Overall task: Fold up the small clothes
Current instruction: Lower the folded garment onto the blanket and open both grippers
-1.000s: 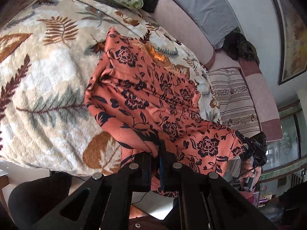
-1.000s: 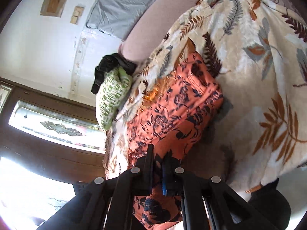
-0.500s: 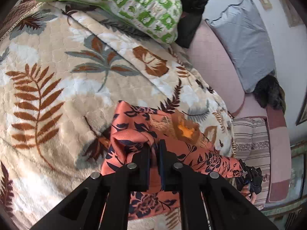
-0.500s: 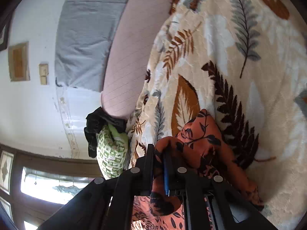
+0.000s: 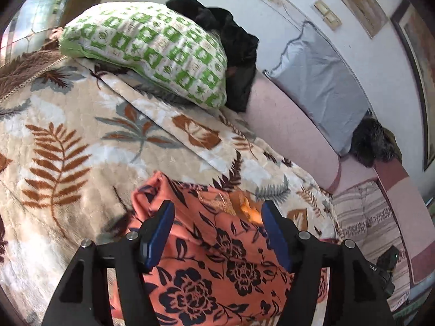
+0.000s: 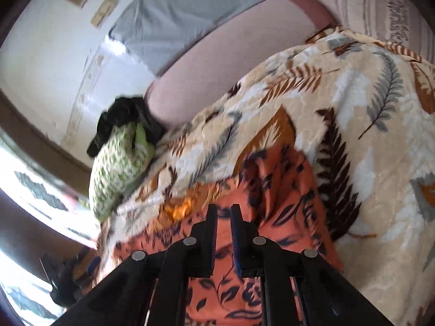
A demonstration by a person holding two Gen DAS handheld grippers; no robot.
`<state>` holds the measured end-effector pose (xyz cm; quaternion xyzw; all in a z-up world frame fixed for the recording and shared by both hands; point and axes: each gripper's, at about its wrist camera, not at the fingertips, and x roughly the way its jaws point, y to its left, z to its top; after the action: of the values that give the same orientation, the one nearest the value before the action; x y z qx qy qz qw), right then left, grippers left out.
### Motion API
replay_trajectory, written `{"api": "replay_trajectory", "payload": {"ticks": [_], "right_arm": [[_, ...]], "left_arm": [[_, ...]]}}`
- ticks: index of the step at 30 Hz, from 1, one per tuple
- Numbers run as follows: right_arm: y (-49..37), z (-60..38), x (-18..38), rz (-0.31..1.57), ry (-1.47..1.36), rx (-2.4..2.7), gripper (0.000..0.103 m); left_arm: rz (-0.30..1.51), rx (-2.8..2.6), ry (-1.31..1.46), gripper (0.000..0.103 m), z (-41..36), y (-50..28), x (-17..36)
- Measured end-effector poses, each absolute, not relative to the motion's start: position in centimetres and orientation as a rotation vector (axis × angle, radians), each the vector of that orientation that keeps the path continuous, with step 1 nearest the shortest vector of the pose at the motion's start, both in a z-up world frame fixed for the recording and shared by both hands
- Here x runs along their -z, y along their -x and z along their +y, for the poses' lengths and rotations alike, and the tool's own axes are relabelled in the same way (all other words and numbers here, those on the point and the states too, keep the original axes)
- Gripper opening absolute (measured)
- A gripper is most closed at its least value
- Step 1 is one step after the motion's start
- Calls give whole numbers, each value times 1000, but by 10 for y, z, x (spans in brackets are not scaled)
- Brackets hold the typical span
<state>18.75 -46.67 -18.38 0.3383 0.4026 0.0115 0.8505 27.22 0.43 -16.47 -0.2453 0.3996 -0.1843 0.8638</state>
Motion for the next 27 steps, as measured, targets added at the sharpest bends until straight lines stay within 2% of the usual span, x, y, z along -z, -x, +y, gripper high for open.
{"api": "replay_trajectory", "payload": {"ticks": [4, 7, 10, 14, 17, 21, 27], "right_arm": [[-194, -381, 221, 1074, -493, -80, 12], [-212, -348, 251, 1154, -395, -81, 12], [-257, -341, 262, 1143, -328, -26, 13], [-321, -369, 243, 996, -461, 83, 13], [-325, -377, 219, 876, -567, 81, 12], [-325, -327, 220, 940, -556, -109, 12], [-350, -236, 268, 1111, -569, -316, 12]], "left_arm": [[1004, 520, 400, 67, -34, -263, 197], [1068, 555, 368, 67, -42, -254, 218], [1090, 551, 329, 67, -41, -253, 232], [1066, 554, 359, 67, -34, -253, 230], [1034, 518, 360, 67, -24, -253, 223], [981, 431, 381, 67, -1, -261, 214], [967, 271, 409, 67, 27, -272, 218]]}}
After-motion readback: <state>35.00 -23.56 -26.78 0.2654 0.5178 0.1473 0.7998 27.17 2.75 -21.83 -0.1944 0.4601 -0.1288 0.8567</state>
